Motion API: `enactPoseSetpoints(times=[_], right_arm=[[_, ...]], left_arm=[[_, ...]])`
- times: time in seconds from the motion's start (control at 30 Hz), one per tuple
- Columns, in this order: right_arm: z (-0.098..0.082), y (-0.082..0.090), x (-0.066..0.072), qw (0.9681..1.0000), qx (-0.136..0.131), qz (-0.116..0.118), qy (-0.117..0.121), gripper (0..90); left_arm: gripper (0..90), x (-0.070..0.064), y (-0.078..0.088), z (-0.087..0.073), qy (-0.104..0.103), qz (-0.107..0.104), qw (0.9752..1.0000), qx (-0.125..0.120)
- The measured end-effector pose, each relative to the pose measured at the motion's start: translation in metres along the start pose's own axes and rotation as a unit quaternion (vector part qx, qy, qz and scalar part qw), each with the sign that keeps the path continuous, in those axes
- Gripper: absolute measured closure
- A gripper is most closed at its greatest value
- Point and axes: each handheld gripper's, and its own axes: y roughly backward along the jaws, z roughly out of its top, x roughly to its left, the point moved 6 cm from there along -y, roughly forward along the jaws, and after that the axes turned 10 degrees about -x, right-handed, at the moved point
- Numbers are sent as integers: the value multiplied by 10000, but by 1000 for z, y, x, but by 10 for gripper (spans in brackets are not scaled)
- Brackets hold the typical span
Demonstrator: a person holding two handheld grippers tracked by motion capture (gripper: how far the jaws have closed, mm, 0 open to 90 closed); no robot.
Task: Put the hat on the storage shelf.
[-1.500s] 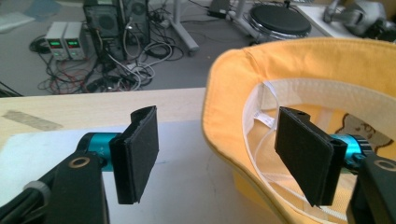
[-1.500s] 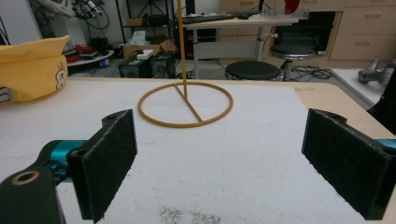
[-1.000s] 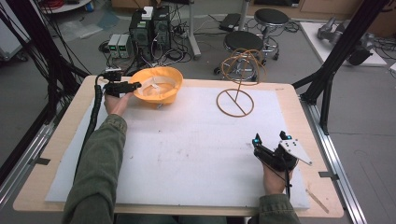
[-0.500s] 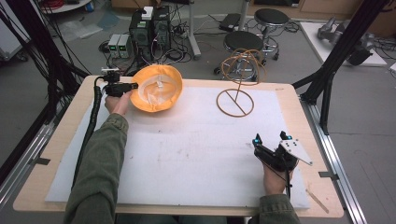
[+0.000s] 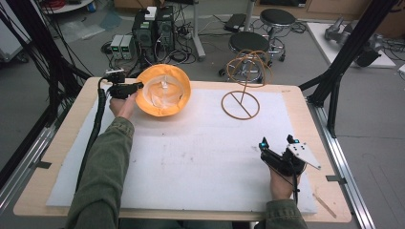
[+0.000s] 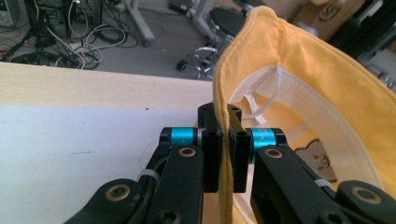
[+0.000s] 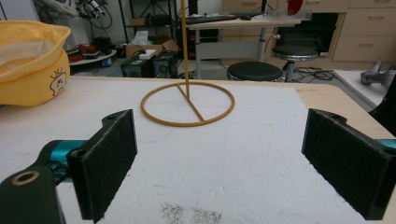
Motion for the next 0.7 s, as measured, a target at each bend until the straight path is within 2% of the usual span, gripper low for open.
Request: enactPoseSetpoints(times=[0.13,0.2,0.23,0.3,0.5,0.7], right_arm=[[1,2,0,10000,-8,13,0,91],[1,2,1,10000,-24,15,-3,91],[1,2,1,10000,-22,22,-2,91],[1,2,1,10000,-18,20,-5,91],[2,3,1,10000,-74,10,4,91],[2,3,1,9999,-85,54,-6,91]], left_arm=[[870,-3,5,-1,-34,76,9999,-140],[870,-8,7,1,-153,32,9997,-163],[870,-14,9,5,-248,12,9993,-274],[871,-20,12,11,-283,-1,9987,-433],[871,-36,26,32,-596,114,9943,-873],[871,-49,41,49,-937,158,9875,-1255]])
